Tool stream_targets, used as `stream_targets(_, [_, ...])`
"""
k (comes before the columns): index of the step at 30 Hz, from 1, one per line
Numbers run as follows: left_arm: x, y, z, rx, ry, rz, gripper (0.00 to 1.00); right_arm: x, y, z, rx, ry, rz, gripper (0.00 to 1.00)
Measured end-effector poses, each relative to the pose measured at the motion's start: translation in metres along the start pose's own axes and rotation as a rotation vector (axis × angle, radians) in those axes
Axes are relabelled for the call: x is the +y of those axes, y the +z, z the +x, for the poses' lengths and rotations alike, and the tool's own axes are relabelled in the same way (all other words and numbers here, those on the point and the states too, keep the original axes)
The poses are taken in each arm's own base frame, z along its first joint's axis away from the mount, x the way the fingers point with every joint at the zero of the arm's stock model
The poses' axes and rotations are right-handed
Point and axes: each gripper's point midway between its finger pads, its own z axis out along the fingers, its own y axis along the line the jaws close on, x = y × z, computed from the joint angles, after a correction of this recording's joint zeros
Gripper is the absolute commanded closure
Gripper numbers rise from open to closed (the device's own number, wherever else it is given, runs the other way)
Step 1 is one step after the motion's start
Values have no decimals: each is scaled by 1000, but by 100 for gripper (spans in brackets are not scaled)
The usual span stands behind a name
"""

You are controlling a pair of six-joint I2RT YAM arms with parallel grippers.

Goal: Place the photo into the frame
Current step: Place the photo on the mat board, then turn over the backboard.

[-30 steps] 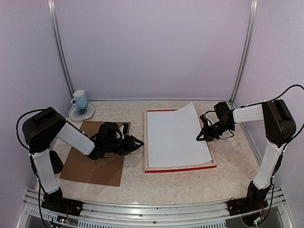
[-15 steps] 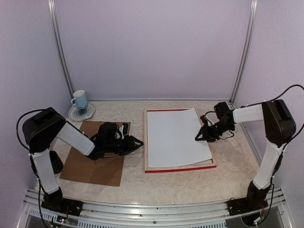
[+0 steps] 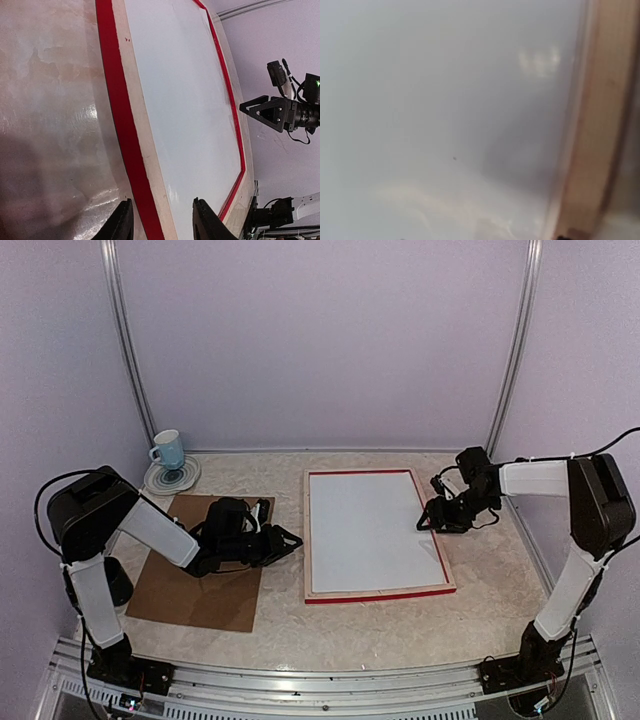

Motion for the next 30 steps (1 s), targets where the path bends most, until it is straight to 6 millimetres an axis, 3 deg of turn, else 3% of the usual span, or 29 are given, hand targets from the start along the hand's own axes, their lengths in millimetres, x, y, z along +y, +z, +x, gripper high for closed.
stream_targets(6, [1, 0, -1, -3, -3, -2, 59, -5, -13, -6, -31, -10, 62, 15])
stream_targets(11, [4, -3, -7, -16, 2, -13, 52, -6, -28, -14, -76, -24, 112, 1])
stream_targets(14, [6, -9, -15, -38, 15, -36, 45, -5, -35, -17, -100, -36, 140, 1])
stream_targets(17, [3, -17, -27, -72, 42, -60, 31, -5, -42, -21, -123, -48, 164, 1])
stream_targets(19, [-1, -26, -37, -103, 71, -77, 6, -4, -46, -23, -141, -57, 183, 1])
stream_targets(20, [-3, -30, -41, -119, 91, -87, 2, -4, -49, -25, -149, -60, 191, 1])
stream_targets(25, [-8, -56, -64, -211, 162, -179, 1, 0, -67, -34, -219, -96, 277, 1])
stream_targets(30, [-17, -91, -92, -334, 251, -290, 1, 12, -97, -58, -352, -161, 409, 1])
